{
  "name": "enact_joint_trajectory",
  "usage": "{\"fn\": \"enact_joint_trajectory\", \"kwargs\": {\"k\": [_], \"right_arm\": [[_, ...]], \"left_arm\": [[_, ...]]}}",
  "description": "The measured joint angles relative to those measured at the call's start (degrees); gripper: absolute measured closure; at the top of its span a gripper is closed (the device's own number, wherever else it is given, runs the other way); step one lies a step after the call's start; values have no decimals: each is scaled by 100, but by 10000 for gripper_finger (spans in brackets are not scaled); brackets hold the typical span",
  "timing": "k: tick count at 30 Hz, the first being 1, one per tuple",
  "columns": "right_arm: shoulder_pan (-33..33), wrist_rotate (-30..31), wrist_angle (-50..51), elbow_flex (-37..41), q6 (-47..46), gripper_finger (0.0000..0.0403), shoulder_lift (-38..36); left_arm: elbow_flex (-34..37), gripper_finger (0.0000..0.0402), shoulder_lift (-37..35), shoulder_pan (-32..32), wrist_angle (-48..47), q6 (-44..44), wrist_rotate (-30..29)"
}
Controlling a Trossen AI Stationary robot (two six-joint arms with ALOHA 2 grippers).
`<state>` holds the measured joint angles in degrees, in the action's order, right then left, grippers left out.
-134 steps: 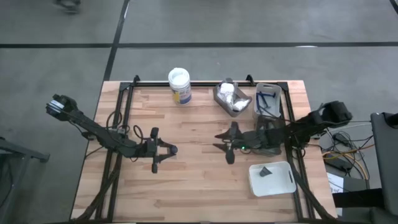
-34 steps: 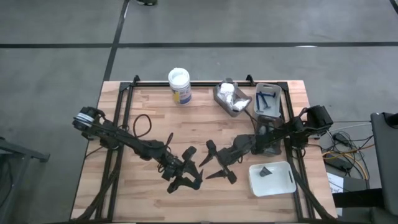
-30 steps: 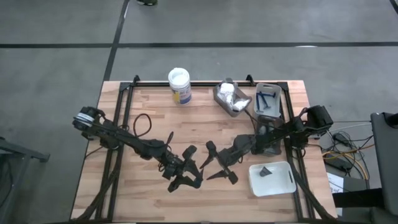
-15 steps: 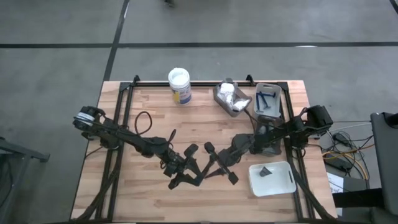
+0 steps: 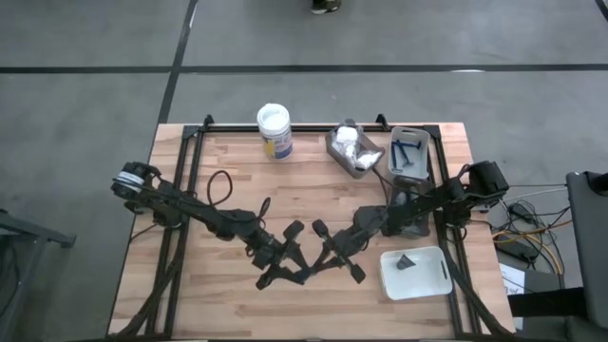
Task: Pick & Place Travel size toiletries
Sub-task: Put the blue shave cream into the white bin
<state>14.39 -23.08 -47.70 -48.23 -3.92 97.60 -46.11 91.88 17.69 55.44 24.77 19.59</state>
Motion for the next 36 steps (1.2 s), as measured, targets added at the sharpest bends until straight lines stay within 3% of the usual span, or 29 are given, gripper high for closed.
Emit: {"fn": "enact_joint_trajectory", "kwargs": {"k": [9,19,25,36], "right_arm": [[0,34,213,2,-116,390,0],[-4,74,306,2,-167,392,0],[-4,74,445,2,-166,393,0],[-15,300,975,-2,-261,392,0]], "left_arm": [[0,239,-11,-13,-310,-498,-54],[-25,159,-95,-24,-1007,-922,-537],[-167,127,-563,-20,-2018,-1249,-576],[-153,126,-1519,-7,-3606,-1935,-611]]}}
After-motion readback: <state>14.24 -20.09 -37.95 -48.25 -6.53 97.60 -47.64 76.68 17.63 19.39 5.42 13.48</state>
